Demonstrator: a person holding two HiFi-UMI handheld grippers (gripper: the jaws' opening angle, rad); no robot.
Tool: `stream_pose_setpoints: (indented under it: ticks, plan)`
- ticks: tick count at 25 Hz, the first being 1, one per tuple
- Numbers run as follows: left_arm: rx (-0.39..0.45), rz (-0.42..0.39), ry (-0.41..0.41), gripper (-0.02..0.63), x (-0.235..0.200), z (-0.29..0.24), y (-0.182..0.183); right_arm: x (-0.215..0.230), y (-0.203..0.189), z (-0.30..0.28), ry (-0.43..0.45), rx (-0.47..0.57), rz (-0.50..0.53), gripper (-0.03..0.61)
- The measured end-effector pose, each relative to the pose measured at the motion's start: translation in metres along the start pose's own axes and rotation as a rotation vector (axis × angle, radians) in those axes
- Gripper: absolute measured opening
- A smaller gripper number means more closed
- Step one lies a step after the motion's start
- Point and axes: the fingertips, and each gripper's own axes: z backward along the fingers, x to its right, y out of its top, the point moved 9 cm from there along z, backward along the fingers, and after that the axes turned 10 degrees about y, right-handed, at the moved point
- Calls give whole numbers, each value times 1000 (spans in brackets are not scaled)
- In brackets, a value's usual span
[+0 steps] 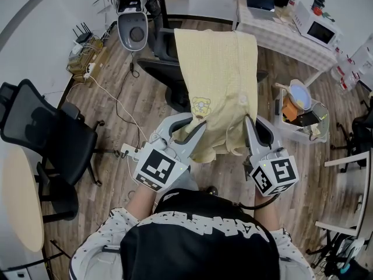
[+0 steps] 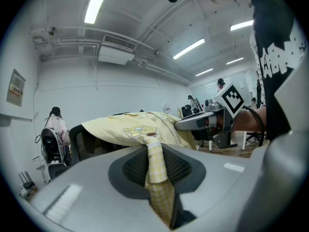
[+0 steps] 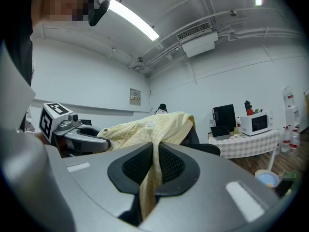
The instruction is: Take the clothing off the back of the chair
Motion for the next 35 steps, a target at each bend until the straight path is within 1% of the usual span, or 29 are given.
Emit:
stream_pose_setpoints:
  ticks: [17,21,24,35]
  plan:
    - [-3,1,7,66,12,6,2,-3,2,11,19,-16,9,41]
    - [-2,1,5,66,15,7,4,-3,1,14,16,-2,5,41]
    - [-6,0,6,66,17,6,3,-2,2,15,23,-15,8,41]
    - [-1,-4,7,66,29,7,6,0,0,27,20,0,4,41]
